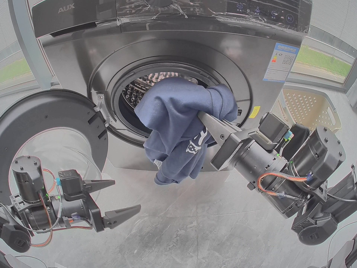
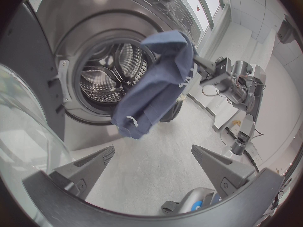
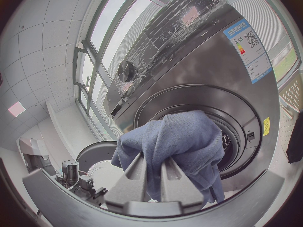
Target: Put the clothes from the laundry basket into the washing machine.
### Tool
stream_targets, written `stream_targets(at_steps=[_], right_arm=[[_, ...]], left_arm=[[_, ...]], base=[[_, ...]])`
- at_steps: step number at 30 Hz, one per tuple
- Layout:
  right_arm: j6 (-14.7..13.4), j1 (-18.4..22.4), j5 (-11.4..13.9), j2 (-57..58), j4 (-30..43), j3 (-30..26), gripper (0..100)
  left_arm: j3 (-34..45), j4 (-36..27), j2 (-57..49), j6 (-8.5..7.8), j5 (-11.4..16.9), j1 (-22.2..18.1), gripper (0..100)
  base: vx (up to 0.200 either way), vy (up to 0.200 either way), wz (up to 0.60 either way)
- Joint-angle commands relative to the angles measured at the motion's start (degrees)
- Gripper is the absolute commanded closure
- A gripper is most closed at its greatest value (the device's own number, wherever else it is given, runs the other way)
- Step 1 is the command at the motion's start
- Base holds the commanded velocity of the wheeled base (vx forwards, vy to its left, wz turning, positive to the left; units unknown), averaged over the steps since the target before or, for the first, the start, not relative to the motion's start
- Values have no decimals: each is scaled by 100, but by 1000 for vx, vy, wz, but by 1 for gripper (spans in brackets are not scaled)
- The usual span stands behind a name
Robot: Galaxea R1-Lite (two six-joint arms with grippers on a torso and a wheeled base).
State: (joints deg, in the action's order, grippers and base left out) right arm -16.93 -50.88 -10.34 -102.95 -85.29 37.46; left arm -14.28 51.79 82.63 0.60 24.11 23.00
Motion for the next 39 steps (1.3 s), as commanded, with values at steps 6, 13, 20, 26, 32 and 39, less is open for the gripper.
stream_targets(at_steps=[6, 13, 20, 26, 32, 39], right_arm=[[67, -27, -3, -182, 249, 437, 100], [67, -27, 14, -296, 240, 587, 100], [111, -44, 5, -313, 214, 587, 100], [146, -53, 5, -287, 223, 587, 100], [155, -53, 5, -287, 197, 587, 100], [155, -132, -3, -287, 170, 560, 100]], left_arm=[[21, 174, 1089, 142, -3, 486, 0], [-75, 736, 1704, 810, -3, 767, 0], [-216, 1958, 2565, 1241, -346, 811, 0], [-286, 2740, 3225, 1461, -478, 846, 0], [-541, 3022, 3602, 1566, -636, 846, 0], [-1086, 3663, 4077, 1874, -944, 846, 0]], base=[[0, 0, 0], [0, 0, 0], [0, 0, 0], [0, 0, 0], [0, 0, 0], [0, 0, 0]])
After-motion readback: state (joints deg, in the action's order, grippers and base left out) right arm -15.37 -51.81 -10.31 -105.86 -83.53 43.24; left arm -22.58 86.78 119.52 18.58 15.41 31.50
